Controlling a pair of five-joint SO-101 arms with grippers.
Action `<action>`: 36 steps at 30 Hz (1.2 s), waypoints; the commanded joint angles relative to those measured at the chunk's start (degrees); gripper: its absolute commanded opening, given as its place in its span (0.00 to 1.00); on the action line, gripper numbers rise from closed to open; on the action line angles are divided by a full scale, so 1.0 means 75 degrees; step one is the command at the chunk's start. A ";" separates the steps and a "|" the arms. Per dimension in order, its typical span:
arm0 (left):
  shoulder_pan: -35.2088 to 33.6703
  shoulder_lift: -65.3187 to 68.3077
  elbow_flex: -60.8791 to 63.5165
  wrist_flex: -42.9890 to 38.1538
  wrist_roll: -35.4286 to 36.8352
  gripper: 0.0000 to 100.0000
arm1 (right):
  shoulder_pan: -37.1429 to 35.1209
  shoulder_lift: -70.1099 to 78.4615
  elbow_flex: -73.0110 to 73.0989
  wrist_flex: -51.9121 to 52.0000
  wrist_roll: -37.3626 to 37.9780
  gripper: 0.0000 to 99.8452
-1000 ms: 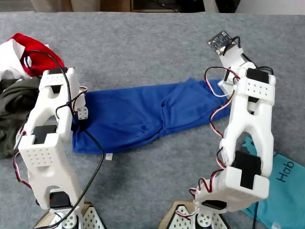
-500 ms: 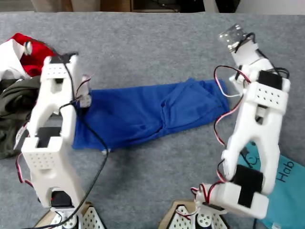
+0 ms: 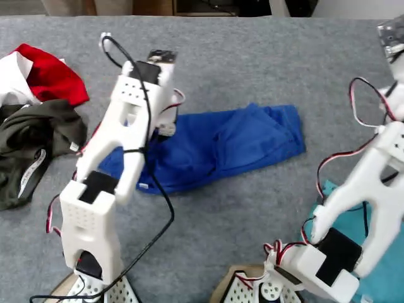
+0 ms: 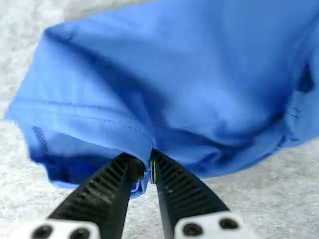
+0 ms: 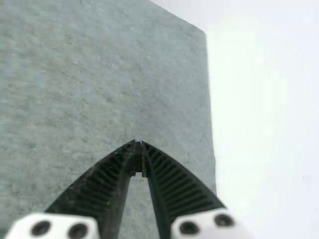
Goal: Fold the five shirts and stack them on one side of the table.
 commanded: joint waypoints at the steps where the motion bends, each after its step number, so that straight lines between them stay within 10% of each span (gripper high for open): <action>1: 0.0211 0.0053 -0.0469 0.0082 0.0059 0.02 | 0.0147 -0.0170 -0.0393 -0.0188 0.0082 0.01; 18: -0.4067 0.0768 -0.0457 0.0492 -0.1090 0.02 | -0.0311 0.0182 -0.0358 -0.0141 0.0082 0.01; 36: -0.3575 0.0779 0.1102 -0.0035 -0.0985 0.13 | -0.0334 0.0217 -0.0346 -0.0141 0.0082 0.01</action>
